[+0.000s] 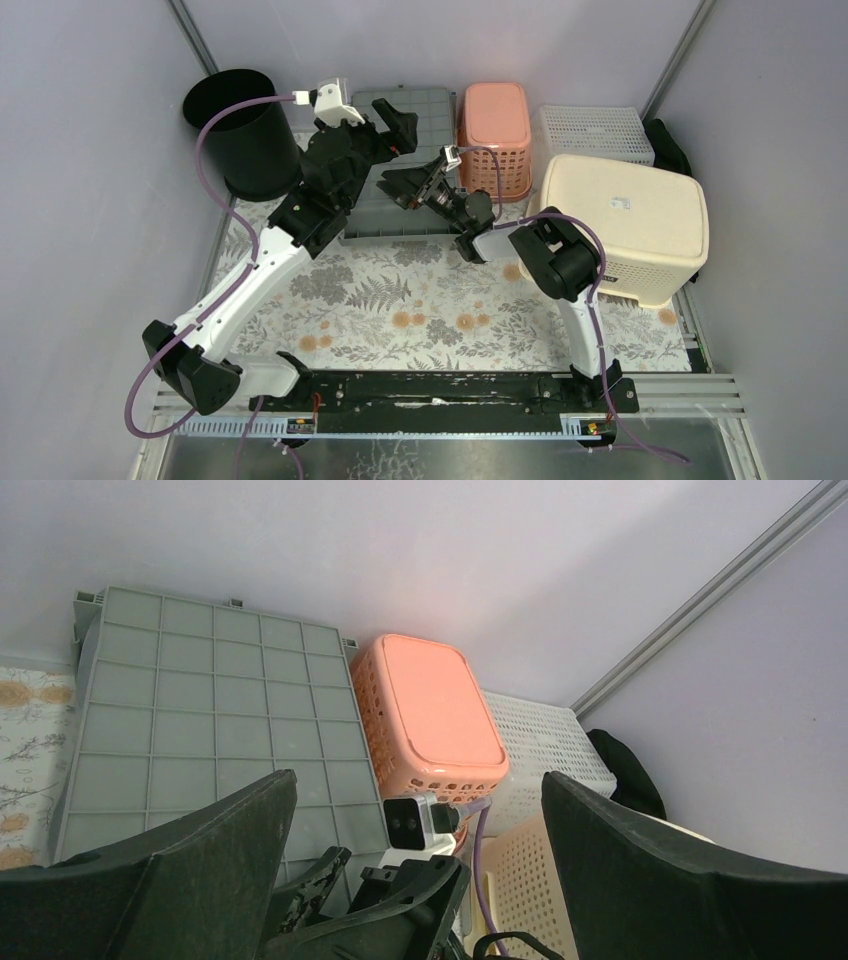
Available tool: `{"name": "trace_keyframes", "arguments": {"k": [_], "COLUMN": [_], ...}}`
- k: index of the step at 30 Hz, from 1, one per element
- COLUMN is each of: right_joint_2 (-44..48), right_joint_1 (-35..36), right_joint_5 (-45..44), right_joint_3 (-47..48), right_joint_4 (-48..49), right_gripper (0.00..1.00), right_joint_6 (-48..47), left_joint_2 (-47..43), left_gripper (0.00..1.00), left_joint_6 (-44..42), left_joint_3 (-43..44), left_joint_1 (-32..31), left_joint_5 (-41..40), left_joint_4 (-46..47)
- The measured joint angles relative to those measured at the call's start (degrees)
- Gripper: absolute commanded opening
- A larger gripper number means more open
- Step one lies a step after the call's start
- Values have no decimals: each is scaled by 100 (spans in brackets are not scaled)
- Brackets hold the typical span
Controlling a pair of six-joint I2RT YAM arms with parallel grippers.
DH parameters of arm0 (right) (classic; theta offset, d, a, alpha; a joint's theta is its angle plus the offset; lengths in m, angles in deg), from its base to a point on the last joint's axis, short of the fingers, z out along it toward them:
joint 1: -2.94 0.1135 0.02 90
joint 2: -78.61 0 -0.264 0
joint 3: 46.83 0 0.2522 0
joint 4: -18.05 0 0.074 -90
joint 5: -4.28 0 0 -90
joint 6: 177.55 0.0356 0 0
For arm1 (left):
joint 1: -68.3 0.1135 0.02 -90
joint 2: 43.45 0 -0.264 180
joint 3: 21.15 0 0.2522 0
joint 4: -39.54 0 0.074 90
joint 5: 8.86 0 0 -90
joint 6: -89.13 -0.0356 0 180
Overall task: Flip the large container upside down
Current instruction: Move the container to the center of the board.
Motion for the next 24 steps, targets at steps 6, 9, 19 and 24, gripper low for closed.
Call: {"name": "trace_keyframes", "arguments": {"k": [6, 9, 19, 24], "right_joint_2": [22, 22, 608, 997], "right_joint_1": [-2, -2, 0, 0], "right_joint_5": [2, 4, 153, 238], "right_joint_3": [-35, -35, -431, -531], "right_joint_4": [2, 2, -166, -328], "right_gripper": [99, 100, 100, 100], "right_joint_6": [0, 0, -289, -546], "left_joint_2": [-17, -28, -675, -1054], "left_gripper": [100, 100, 100, 100], "left_joint_6": [48, 70, 448, 706], "left_joint_3": [-50, -70, -960, -1587], "left_joint_1": [0, 0, 0, 0], "left_joint_5": [7, 4, -50, -160], "left_joint_4": [11, 13, 483, 793]}}
